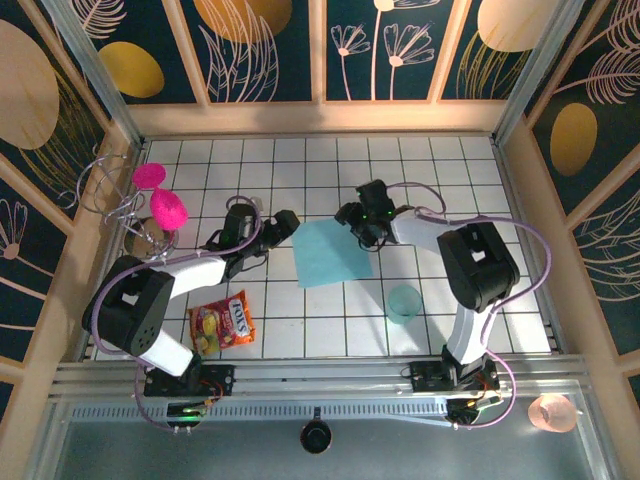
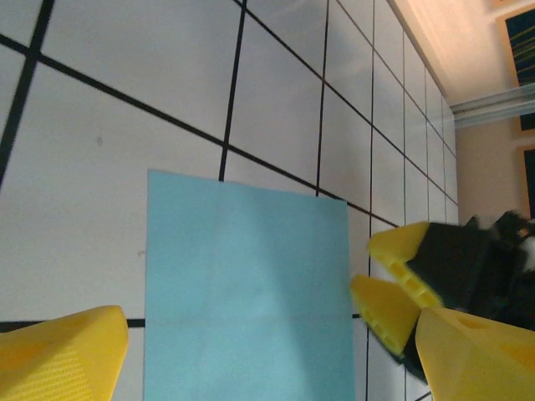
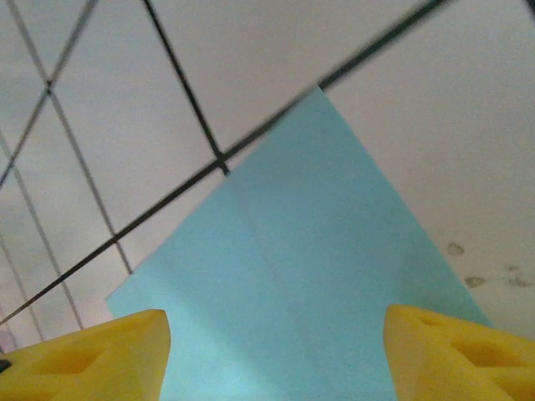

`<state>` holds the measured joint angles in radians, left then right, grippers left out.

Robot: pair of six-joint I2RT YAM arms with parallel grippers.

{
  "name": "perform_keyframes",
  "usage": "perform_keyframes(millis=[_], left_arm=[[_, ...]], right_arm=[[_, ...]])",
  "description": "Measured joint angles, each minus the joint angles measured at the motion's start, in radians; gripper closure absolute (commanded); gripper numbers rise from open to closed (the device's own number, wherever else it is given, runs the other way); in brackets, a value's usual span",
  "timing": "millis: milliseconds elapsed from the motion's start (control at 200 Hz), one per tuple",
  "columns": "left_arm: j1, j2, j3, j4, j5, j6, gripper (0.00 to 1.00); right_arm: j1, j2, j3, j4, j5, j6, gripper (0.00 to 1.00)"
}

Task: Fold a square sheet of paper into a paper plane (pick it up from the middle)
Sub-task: First fold in half a square sheet of paper at the center of the table.

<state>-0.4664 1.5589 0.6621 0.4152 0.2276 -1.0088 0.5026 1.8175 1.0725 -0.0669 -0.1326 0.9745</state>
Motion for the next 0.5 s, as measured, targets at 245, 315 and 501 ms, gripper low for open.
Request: perform_keyframes(millis=[245, 315, 501], left_arm=[[-0.081, 0.014, 0.053, -0.085, 0.000, 0.003, 0.12], [-0.104, 0.034, 0.084, -0.102, 0.000, 0.005, 0.13], [-0.152, 0.100, 0.151, -0.162, -0.012, 0.005, 0.14]], right_arm=[[-0.100, -0.084, 0.001, -0.021, -0.103, -0.248, 0.35], [-0.105, -0.079, 0.001, -0.052, -0.126, -0.302, 0.39], [-0.101, -0.031, 0.028, -0.118, -0.159, -0.398, 0.47]])
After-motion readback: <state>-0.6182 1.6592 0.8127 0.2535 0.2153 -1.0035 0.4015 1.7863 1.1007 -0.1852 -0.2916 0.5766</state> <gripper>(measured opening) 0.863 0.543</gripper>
